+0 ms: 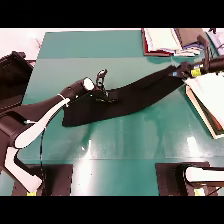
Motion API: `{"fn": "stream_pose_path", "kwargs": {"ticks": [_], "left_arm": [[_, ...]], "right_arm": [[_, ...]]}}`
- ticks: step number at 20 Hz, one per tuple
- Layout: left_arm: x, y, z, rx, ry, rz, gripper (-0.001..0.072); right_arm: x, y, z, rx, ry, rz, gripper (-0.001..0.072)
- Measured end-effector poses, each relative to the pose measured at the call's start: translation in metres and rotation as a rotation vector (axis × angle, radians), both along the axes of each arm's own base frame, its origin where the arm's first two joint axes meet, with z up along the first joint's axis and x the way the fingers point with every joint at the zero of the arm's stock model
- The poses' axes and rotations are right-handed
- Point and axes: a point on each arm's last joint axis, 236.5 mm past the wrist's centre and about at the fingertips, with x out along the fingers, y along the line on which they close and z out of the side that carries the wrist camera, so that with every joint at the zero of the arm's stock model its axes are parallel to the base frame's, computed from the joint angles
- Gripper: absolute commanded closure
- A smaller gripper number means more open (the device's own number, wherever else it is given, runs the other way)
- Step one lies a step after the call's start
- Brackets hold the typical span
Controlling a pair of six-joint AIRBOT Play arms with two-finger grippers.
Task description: Fold the shirts.
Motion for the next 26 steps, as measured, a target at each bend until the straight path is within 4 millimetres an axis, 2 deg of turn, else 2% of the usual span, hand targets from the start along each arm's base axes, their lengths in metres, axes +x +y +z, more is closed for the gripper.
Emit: {"fn": "stream_pose_path", "kwargs": {"ticks": [3, 6, 8, 10, 11, 13, 16, 18, 19, 20, 21, 22, 24, 26], "left_arm": [[0.001, -0.005, -0.004, -0.010, 0.008, 0.007, 0.0682], [0.008, -0.009, 0.006, -0.023, -0.009, 0.004, 0.0682], [0.020, -0.008, 0.026, -0.044, -0.034, 0.004, 0.0683], [0.041, 0.004, 0.059, -0.062, -0.092, 0.019, 0.0682], [0.053, 0.015, 0.080, -0.069, -0.128, 0.029, 0.0683], [0.079, 0.049, 0.132, -0.073, -0.230, 0.071, 0.0682], [0.105, 0.117, 0.218, -0.047, -0.398, 0.151, 0.0682], [0.109, 0.166, 0.271, -0.009, -0.504, 0.212, 0.0682], [0.108, 0.190, 0.293, 0.015, -0.552, 0.244, 0.0682], [0.105, 0.208, 0.312, 0.034, -0.589, 0.271, 0.0682], [0.101, 0.223, 0.326, 0.050, -0.618, 0.292, 0.0682], [0.096, 0.236, 0.338, 0.067, -0.637, 0.309, 0.0682], [0.088, 0.253, 0.350, 0.094, -0.654, 0.328, 0.0682], [0.081, 0.259, 0.352, 0.116, -0.650, 0.320, 0.0682]], "right_arm": [[-0.008, 0.043, 0.041, -0.006, -0.089, 0.078, 0.0693], [-0.018, 0.089, 0.067, 0.004, -0.148, 0.156, 0.0693], [-0.026, 0.119, 0.077, 0.018, -0.175, 0.197, 0.0693], [-0.033, 0.150, 0.085, 0.037, -0.200, 0.235, 0.0693], [-0.037, 0.167, 0.088, 0.047, -0.217, 0.254, 0.0693], [-0.046, 0.207, 0.091, 0.077, -0.244, 0.301, 0.0693], [-0.060, 0.280, 0.088, 0.169, -0.262, 0.355, 0.0672], [-0.071, 0.336, 0.081, 0.241, -0.284, 0.404, 0.0299], [-0.079, 0.361, 0.078, 0.268, -0.297, 0.435, 0.0260], [-0.088, 0.386, 0.073, 0.285, -0.312, 0.475, 0.0264], [-0.096, 0.405, 0.070, 0.288, -0.335, 0.512, 0.0310], [-0.100, 0.416, 0.066, 0.273, -0.356, 0.545, 0.0352], [-0.100, 0.419, 0.053, 0.197, -0.389, 0.587, 0.0353], [-0.088, 0.398, 0.029, 0.081, -0.374, 0.590, 0.0352]]}}
